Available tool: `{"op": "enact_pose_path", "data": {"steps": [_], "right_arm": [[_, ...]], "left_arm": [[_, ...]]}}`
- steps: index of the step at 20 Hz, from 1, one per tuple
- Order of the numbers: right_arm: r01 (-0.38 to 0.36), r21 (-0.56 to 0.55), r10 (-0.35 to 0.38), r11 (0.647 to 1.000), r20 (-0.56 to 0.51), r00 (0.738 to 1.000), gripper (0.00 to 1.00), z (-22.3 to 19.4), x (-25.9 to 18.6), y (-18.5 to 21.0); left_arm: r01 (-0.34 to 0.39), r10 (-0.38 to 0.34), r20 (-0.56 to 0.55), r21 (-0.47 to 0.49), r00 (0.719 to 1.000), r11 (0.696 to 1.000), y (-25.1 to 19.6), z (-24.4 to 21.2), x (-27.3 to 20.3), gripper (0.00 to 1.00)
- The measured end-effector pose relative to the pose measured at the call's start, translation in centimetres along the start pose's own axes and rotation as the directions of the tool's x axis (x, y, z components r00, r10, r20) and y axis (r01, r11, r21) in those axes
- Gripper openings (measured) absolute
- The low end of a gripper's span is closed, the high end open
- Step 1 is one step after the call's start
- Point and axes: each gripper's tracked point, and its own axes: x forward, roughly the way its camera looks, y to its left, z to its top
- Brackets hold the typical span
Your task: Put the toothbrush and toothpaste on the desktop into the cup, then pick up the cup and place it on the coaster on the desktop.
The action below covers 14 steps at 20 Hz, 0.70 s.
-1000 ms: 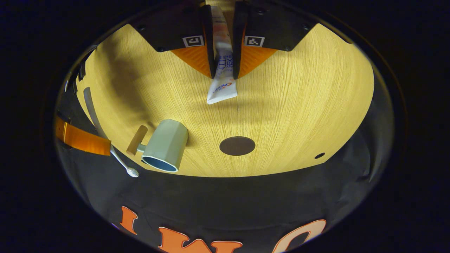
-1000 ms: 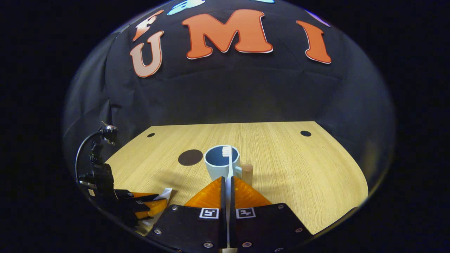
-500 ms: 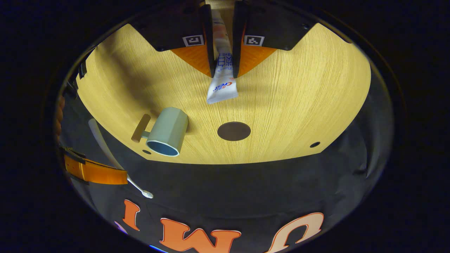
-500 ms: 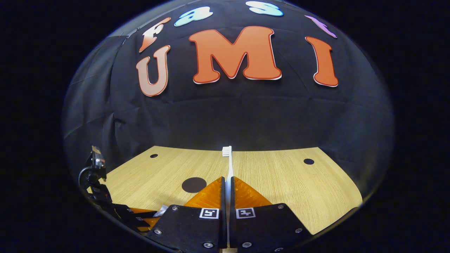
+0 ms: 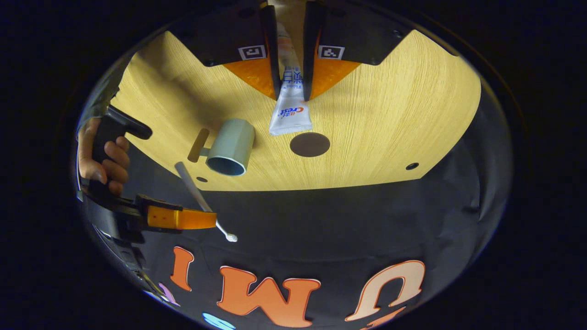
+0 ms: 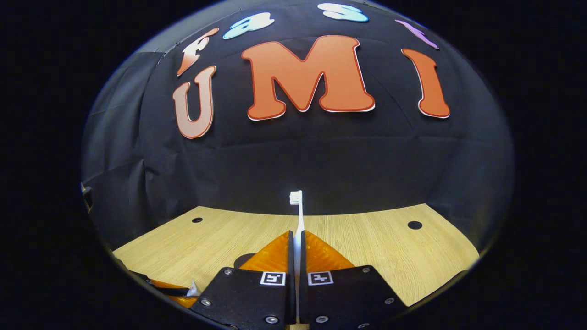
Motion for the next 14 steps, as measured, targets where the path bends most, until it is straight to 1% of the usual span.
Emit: {"op": "enact_pose_path", "data": {"steps": [3, 4, 5, 6, 7, 9, 11, 14], "right_arm": [[-0.005, 0.014, 0.004, 1.0, 0.028, 1.0, 0.03, 0.3, 1.7, -0.1], [-0.003, 0.018, 0.002, 1.0, 0.037, 0.999, 0.03, 0.4, 2.1, -0.3], [-0.003, 0.025, 0.002, 1.0, 0.044, 0.999, 0.03, 0.5, 2.5, -0.5], [-0.005, 0.031, 0.003, 1.0, 0.048, 0.999, 0.03, 0.5, 2.8, -0.6], [-0.005, 0.034, 0.004, 0.999, 0.051, 0.999, 0.03, 0.3, 3.1, -0.7], [-0.007, 0.027, 0.006, 1.0, 0.045, 0.999, 0.03, -0.3, 3.6, -0.9], [-0.01, 0.011, 0.009, 1.0, 0.048, 0.999, 0.03, -0.6, 3.9, -0.9], [-0.014, -0.007, 0.015, 1.0, 0.072, 0.997, 0.03, -0.9, 4.3, -0.7]], "left_arm": [[0.012, -0.012, 0.042, 0.001, 0.999, 1.0, -1.1, 0.5, -1.4, 0.29], [0.015, -0.015, 0.054, 0.002, 0.998, 1.0, -1.3, 0.7, -1.8, 0.24], [0.017, -0.018, 0.072, 0.005, 0.997, 1.0, -1.3, 1.0, -2.1, 0.27], [0.018, -0.017, 0.096, -0.007, 0.995, 1.0, -1.3, 1.6, -1.7, 0.27], [0.011, -0.01, 0.11, -0.009, 0.994, 1.0, -1.3, 1.9, -2.4, 0.18], [0.011, -0.01, 0.125, -0.008, 0.992, 1.0, -1.3, 2.4, -2.9, 0.18], [0.027, -0.025, 0.15, -0.012, 0.988, 1.0, -1.7, 3.4, -3.8, 0.18], [0.015, -0.018, 0.209, 0.016, 0.978, 1.0, -2.2, 5.5, -4.6, 0.18]]}}
